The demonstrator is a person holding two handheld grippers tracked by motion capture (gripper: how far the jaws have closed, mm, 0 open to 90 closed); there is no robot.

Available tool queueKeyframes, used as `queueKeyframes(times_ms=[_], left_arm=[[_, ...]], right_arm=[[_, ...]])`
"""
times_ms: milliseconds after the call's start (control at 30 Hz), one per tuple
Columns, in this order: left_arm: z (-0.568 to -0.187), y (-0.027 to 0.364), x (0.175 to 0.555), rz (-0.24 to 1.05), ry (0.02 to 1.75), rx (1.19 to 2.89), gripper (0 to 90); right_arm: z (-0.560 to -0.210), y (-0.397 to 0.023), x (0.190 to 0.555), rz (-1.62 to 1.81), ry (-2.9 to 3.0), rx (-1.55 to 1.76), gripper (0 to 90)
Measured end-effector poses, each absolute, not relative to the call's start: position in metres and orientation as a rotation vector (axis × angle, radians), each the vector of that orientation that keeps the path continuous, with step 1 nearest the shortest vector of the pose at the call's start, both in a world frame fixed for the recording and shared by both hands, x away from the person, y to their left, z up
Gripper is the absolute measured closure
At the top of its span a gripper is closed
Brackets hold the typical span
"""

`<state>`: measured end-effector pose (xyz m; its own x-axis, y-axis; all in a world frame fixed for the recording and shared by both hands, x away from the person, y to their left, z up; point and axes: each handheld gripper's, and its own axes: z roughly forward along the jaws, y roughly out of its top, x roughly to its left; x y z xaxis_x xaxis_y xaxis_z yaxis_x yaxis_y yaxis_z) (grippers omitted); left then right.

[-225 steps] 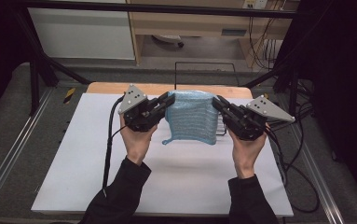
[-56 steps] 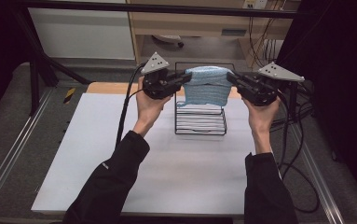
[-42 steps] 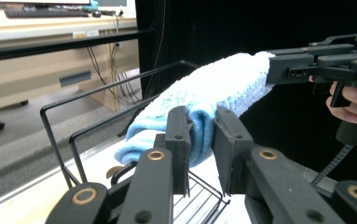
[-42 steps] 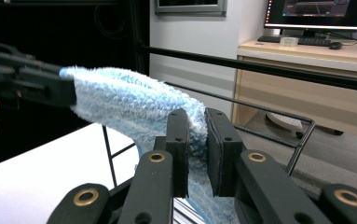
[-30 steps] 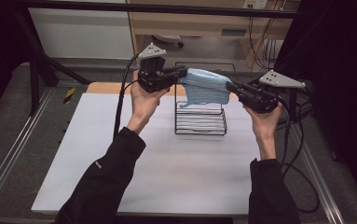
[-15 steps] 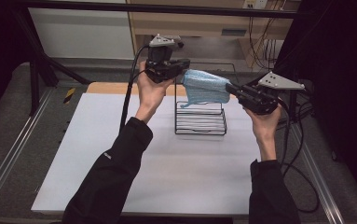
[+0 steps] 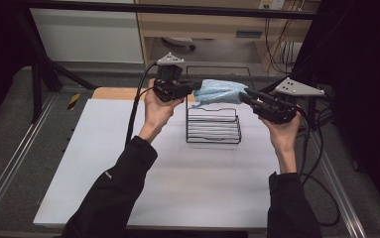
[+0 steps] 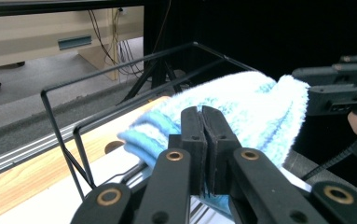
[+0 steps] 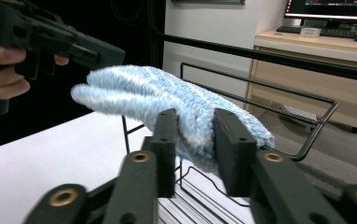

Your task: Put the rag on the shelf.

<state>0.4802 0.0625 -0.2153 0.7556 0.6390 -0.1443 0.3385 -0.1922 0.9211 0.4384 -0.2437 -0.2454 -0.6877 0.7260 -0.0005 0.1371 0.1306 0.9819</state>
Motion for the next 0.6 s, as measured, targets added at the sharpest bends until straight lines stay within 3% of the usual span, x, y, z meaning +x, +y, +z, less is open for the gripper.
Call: queueKeyframes(times_ms=[167,300,600], left_arm=[[-0.222,0.061,0.475,0.334,0.747,1.827,87.6],[-0.228,0.061,0.472,0.339,0.738,1.84,88.4],[-0.244,0.062,0.465,0.353,0.702,1.862,89.1]], right_arm=[[-0.239,-0.242,0.433,1.601,1.925,0.823,61.5],[-0.231,-0.239,0.43,1.614,1.919,0.824,61.1],[-0.241,-0.232,0.436,1.542,2.029,0.931,85.0]])
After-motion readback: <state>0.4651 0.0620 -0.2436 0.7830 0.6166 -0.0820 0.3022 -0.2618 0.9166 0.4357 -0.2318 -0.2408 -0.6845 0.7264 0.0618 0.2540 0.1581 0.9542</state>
